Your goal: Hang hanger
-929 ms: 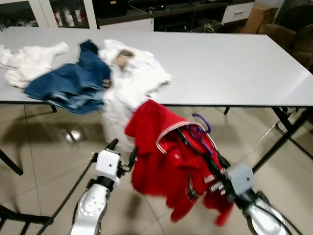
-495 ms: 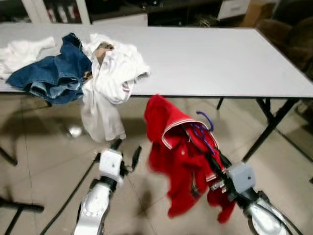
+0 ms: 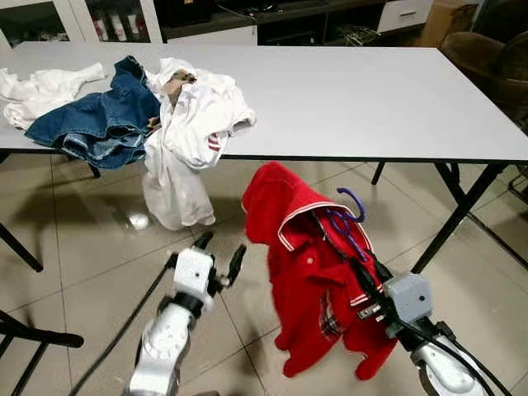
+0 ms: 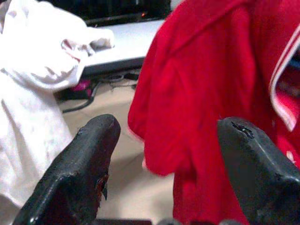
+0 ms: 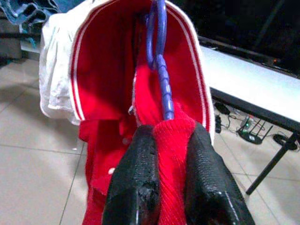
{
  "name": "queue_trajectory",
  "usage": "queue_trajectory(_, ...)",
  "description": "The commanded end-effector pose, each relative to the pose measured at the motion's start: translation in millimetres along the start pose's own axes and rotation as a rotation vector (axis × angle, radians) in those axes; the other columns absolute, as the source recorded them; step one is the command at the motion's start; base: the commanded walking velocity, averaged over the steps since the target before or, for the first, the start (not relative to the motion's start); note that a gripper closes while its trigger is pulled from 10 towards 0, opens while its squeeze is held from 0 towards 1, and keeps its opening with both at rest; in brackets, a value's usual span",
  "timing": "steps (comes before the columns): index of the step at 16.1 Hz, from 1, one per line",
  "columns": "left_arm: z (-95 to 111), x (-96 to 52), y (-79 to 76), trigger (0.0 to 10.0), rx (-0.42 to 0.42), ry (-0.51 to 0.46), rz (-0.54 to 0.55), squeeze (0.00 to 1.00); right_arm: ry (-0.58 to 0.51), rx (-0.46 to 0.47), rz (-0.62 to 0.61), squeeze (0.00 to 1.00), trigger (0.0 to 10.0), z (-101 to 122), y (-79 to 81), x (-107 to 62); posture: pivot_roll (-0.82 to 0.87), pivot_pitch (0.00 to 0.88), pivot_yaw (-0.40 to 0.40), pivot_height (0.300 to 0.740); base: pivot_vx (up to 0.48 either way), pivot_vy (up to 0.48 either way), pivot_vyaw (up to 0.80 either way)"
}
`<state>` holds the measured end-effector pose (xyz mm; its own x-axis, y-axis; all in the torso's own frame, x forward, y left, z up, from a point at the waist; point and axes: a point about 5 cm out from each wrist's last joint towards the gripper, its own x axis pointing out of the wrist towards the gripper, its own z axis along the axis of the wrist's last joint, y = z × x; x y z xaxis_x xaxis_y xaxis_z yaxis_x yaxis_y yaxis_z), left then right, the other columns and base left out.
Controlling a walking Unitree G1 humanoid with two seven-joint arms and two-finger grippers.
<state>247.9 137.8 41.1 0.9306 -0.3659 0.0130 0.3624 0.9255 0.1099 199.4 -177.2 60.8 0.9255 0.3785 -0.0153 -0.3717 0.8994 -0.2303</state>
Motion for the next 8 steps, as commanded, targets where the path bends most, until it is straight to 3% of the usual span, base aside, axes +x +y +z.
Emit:
queue_trajectory(1, 6.4, 5.1, 1.4, 10.0, 0.047, -0.035, -0.050, 0.00, -0.075, -0.039, -0.056, 0.00, 10.0, 14.9, -16.3, 9.7, 0.01, 0.031, 0.035, 0.740, 0.000, 0.000, 0.00)
queue_trajectory(3, 20.4, 14.3, 3.7, 10.0, 0.177, -0.101, -0.142, 0.00, -0.119, -0.093, -0.055, 0.00, 10.0, 25.7, -23.9, 16.1, 0.01, 0.033, 0.037, 0.740, 0.000, 0.000, 0.00)
queue_trajectory(6, 35.8, 29.9, 15.9, 10.0, 0.238, -0.137, -0.182, 0.00, -0.172, -0.160, -0.054, 0.00, 10.0, 38.5, -31.0, 25.6, 0.01, 0.032, 0.038, 0.740, 0.000, 0.000, 0.00)
queue_trajectory(8, 37.8, 31.9, 16.9, 10.0, 0.266, -0.143, -0.216, 0.00, -0.188, -0.179, -0.081, 0.00, 10.0, 42.6, -37.9, 32.4, 0.00, 0.031, 0.039, 0.740, 0.000, 0.000, 0.00)
